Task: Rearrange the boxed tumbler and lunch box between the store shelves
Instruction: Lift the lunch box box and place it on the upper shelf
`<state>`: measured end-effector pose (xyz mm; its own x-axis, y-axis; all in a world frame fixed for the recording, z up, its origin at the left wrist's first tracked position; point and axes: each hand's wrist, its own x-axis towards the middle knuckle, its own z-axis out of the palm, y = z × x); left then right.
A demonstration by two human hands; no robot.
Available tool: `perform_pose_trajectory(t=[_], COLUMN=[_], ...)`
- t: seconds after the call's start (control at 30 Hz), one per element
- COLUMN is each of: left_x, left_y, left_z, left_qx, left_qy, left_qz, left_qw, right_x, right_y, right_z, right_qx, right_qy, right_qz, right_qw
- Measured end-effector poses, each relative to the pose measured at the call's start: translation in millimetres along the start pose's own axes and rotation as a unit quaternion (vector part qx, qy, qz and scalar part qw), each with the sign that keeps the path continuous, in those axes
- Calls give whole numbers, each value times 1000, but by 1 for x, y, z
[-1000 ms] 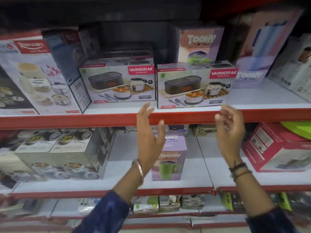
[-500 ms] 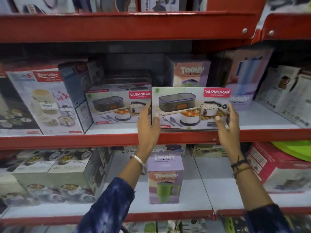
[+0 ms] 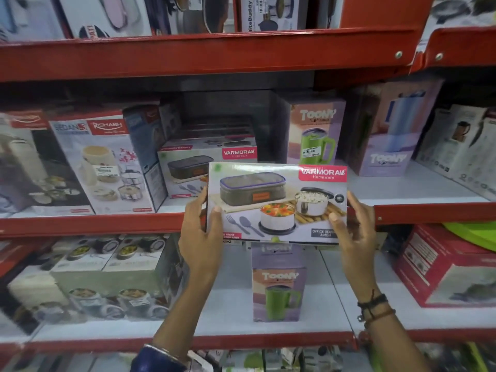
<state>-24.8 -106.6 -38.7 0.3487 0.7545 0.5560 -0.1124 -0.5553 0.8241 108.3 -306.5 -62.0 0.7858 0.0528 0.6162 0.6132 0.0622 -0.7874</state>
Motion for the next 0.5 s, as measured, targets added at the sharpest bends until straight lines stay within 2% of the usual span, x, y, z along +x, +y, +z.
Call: perform_pose_trajectory(t=[0.13,0.3,0.5], left_x=[-8,-8,19], left_y=[-12,-19,-14], left_z=[-12,-22,-35], left_qx=[8,20,25], left_qy=[5,12,30], left_qz=[-23,2,105], left_qw=[1000,1000,994], right_x=[-13,-17,2], right_y=[0,-7,-37], right_z=[7,15,52], right_qx=[4,5,11], right_qy=[-5,-24,-49], right_qz=[19,-5,-18], right_qw=[1000,1000,999])
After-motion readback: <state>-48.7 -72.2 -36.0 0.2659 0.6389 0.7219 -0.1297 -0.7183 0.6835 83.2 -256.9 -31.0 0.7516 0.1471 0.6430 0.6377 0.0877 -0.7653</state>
